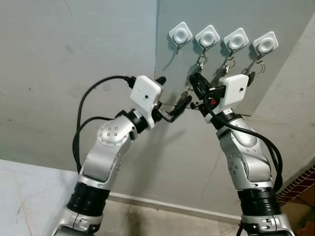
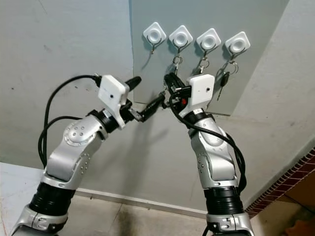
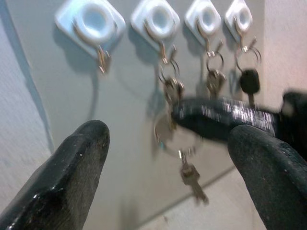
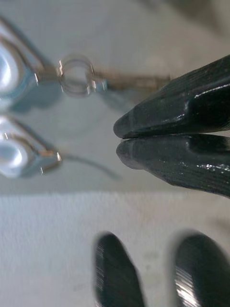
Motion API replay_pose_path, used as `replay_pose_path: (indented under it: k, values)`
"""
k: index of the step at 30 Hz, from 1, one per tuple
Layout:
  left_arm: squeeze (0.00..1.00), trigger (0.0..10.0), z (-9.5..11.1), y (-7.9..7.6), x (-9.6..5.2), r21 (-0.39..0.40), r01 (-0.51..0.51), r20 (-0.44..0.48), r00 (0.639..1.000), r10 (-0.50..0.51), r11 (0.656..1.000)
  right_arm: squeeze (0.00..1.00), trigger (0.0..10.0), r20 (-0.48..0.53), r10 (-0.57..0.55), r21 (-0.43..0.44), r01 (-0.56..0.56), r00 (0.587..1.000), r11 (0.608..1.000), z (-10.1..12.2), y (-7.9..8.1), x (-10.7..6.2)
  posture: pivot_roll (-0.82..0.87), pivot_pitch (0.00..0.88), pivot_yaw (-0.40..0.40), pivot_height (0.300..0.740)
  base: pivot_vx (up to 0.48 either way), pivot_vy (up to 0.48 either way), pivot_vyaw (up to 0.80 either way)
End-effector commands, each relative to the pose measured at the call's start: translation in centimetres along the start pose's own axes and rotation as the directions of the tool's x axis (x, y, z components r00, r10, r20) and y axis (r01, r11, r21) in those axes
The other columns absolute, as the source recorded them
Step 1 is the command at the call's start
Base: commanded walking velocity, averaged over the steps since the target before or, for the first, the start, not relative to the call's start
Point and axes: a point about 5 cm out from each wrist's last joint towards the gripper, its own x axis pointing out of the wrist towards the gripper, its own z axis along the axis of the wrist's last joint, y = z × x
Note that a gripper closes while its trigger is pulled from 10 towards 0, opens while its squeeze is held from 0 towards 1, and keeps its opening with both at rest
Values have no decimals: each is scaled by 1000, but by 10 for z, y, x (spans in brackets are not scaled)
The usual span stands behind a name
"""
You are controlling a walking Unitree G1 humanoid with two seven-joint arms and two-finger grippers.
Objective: Hang keys on a hook
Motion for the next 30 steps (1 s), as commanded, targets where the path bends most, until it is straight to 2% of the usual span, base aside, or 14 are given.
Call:
replay_pose_path:
  k: [1,3,7,12,21,30]
  values:
    - [0,10000,6,6,2,12,-21,17,1000,20,1000,0,10000,10,56,13,-56,998,998,4,8,7,56,18,-37,740,0,0,0]
    - [0,10000,7,8,3,17,-29,20,999,29,999,0,10000,12,77,40,-77,997,996,4,11,8,57,19,-39,740,0,0,0]
    - [0,10000,11,11,4,15,-37,32,999,37,999,0,10000,19,98,40,-99,995,994,5,15,12,57,21,-45,740,0,0,0]
    - [0,10000,19,13,6,13,-47,59,997,46,999,0,10000,91,116,77,-123,989,989,20,17,24,59,24,-49,740,0,0,0]
    - [0,10000,23,12,8,10,-41,79,996,40,999,0,10000,170,103,99,-121,980,988,37,14,33,58,25,-50,740,0,0,0]
    - [0,10000,21,11,7,5,-36,78,996,36,999,0,10000,203,98,119,-124,974,985,44,12,36,58,28,-51,740,0,0,0]
